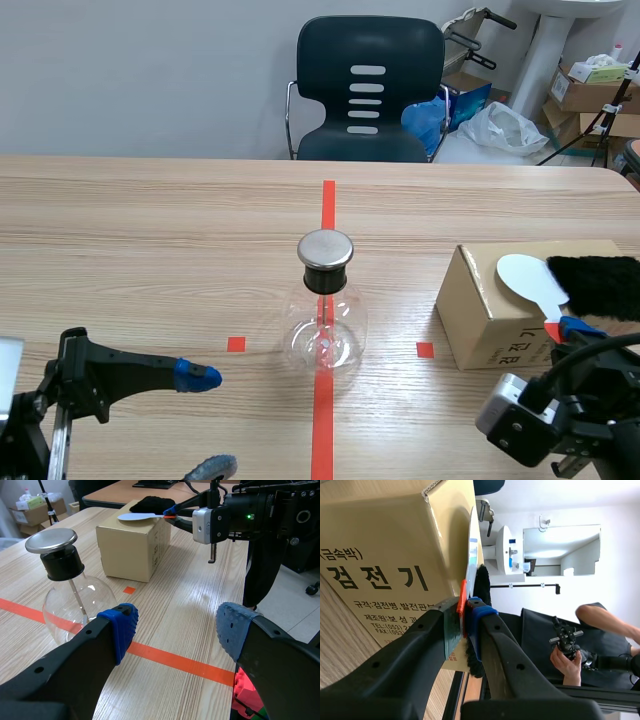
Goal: Do the electroscope experiment
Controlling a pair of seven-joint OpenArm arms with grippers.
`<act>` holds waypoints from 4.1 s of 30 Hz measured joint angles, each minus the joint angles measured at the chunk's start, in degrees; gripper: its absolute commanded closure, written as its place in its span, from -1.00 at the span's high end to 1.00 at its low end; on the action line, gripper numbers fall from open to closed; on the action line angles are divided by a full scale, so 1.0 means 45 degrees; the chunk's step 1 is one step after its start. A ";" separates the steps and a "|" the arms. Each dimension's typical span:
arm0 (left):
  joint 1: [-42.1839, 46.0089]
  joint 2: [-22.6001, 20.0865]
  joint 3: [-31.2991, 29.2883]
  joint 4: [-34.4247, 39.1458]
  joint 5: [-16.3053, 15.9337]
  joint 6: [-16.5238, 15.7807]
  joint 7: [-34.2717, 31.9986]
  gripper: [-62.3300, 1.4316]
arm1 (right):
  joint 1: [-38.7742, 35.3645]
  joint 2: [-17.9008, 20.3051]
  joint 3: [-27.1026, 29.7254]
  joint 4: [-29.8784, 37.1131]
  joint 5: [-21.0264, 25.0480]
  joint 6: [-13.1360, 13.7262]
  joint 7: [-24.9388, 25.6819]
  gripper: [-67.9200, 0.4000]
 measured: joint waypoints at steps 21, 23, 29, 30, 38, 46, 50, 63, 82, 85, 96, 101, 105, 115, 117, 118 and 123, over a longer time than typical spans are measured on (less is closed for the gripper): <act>0.0000 0.0000 0.0000 0.0000 0.0000 0.0000 0.0146 0.19 | 0.0000 0.0000 0.0000 0.0000 0.0000 0.0000 0.0000 -0.96; 0.0000 0.0000 0.0000 0.0000 0.0000 0.0000 0.0146 0.19 | 0.0000 0.0000 0.0000 0.0000 0.0000 0.0000 0.0000 -0.96; 0.0000 0.0000 0.0000 0.0000 0.0000 0.0000 0.0146 0.19 | 0.0000 0.0000 0.0000 0.0000 0.0000 0.0010 0.0000 -0.96; 0.0000 0.0000 0.0000 0.0000 0.0000 0.0000 0.0146 0.19 | 0.0000 0.0000 0.0000 0.0000 0.0000 0.0034 0.0000 -0.96; 0.0000 0.0000 0.0000 0.0000 0.0000 0.0000 0.0146 0.19 | 0.0000 0.0000 0.0000 0.0000 0.0000 0.0044 0.0000 -0.96; 0.0000 0.0000 0.0000 0.0000 0.0000 0.0000 0.0146 0.19 | 0.0000 0.0000 0.0000 0.0000 0.0000 0.0049 0.0000 -0.96; 0.0000 0.0000 0.0000 0.0000 0.0000 0.0000 0.0146 0.19 | 0.0000 0.0000 0.0000 0.0000 0.0000 0.0476 0.0000 -0.96; 0.0000 0.0058 0.0000 0.0000 0.0000 0.0015 0.0238 -0.55 | 0.0005 0.0000 0.0000 0.0000 -0.0029 0.0714 0.0000 -0.96; -0.2429 0.3026 0.0000 -0.3497 0.0102 0.0573 0.2006 -0.78 | -0.0194 -0.0447 -0.0194 0.2161 -0.2380 0.0325 -0.1792 -0.96; -0.2851 0.3458 0.0000 -0.4274 0.0102 0.0568 0.2123 -0.78 | -0.0180 -0.0646 -0.0933 0.2161 -0.3215 0.0296 -0.2569 -0.96; -0.3784 0.4619 0.0000 -0.6518 0.0102 0.0471 0.2191 -0.78 | 0.0228 -0.0918 -0.3303 0.2492 -0.5294 0.0039 -0.5163 -0.96; -0.4027 0.4983 0.0000 -0.7247 0.0102 0.0461 0.2191 -0.78 | 0.0976 -0.0918 -0.4478 0.2492 -0.5586 0.0709 -0.6679 -0.96; -0.4124 0.5192 0.0005 -0.7587 0.0102 0.0466 0.2191 -0.78 | 0.1389 -0.0918 -0.5066 0.2492 -0.5926 0.0903 -0.7208 -0.96; -0.4226 0.5314 0.0005 -0.7621 0.0102 0.0423 0.2191 -0.78 | 0.1413 -0.0913 -0.5265 0.2492 -0.5994 0.1768 -0.7431 -0.96; -0.4226 0.5323 0.0005 -0.7621 0.0102 0.0423 0.2191 -0.78 | 0.1413 -0.0913 -0.5265 0.2492 -0.5994 0.1768 -0.7431 -0.96; -0.4226 0.5323 0.0005 -0.7621 0.0102 0.0423 0.2191 -0.78 | 0.1413 -0.0913 -0.5265 0.2492 -0.5994 0.1768 -0.7431 -0.96; -0.4226 0.5323 0.0005 -0.7621 0.0102 0.0423 0.2307 -0.78 | 0.1413 -0.0913 -0.5265 0.2492 -0.5994 0.1768 -0.7431 -0.96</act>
